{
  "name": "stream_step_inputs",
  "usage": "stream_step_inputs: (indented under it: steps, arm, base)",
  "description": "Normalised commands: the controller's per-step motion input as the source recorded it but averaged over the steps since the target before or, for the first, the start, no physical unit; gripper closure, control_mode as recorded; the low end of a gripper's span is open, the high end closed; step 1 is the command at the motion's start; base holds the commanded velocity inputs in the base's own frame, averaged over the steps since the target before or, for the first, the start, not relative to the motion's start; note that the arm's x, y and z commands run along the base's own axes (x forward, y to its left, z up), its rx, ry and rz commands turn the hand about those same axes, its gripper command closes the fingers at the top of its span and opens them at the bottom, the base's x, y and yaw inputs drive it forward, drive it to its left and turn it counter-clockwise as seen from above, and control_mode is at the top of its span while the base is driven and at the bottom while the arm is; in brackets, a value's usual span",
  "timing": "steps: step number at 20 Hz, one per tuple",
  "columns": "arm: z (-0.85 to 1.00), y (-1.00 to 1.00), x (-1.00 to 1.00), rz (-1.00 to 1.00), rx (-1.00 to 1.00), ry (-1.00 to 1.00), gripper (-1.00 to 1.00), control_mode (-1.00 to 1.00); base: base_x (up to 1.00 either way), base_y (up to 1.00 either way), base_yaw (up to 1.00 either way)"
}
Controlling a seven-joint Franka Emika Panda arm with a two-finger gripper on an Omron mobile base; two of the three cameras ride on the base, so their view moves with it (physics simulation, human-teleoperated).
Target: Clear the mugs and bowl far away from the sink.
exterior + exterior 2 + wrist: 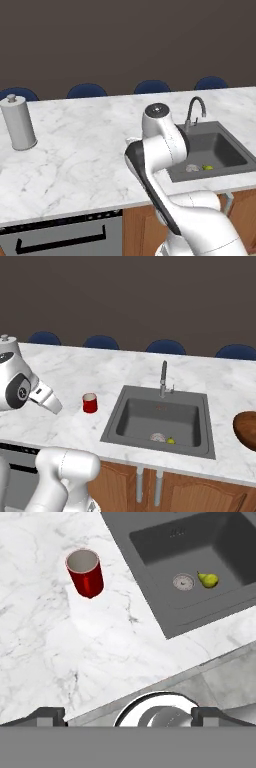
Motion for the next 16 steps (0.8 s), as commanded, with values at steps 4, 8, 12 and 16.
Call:
stream_step_inputs:
  steps: [4,8,12,16]
  arm:
    - [-0.16,0.0,0.14,-0.13,0.11,0.08,-1.0,-1.0]
    - [-0.24,0.0,0.32,0.0,0.05,0.04,-1.0,-1.0]
    - [-0.16,0.0,0.45,0.0,0.0,0.02,-1.0,-1.0]
    - [-0.16,0.0,0.43,0.0,0.0,0.0,-1.0,-1.0]
  base:
    - [0.0,0.0,0.0]
    - [0.0,0.0,0.0]
    - [0.0,0.0,0.0]
    - [0.0,0.0,0.0]
